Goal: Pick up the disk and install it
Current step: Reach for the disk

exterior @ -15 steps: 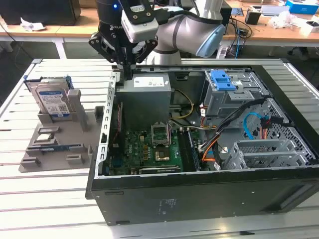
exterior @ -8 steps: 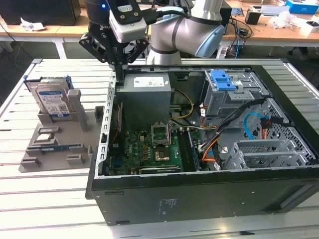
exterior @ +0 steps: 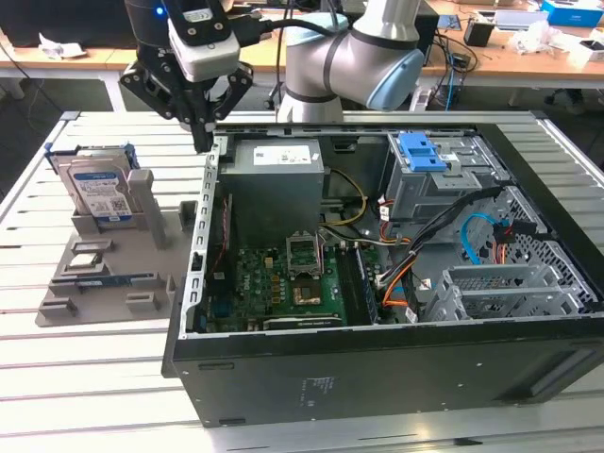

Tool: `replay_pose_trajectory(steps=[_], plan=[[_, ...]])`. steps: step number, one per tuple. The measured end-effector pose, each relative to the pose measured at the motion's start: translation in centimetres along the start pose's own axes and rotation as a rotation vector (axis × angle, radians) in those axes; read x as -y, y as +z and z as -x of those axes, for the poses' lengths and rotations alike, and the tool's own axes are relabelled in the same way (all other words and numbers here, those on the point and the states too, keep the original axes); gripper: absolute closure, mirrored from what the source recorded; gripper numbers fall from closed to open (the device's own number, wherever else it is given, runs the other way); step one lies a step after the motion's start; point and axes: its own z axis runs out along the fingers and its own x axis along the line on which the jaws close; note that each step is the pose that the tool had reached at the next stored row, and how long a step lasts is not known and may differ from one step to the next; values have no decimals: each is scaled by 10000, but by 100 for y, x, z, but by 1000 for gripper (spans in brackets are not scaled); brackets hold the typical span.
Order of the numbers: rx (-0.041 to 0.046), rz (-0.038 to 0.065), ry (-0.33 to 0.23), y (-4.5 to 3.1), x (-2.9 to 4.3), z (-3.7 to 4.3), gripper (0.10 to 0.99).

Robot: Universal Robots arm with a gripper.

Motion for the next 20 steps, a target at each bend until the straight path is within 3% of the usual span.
replay_pose_trajectory(steps=[10,20], plan=[[0,0,-1,-8,22,-293,980],[0,0,-1,-14,39,-517,980]])
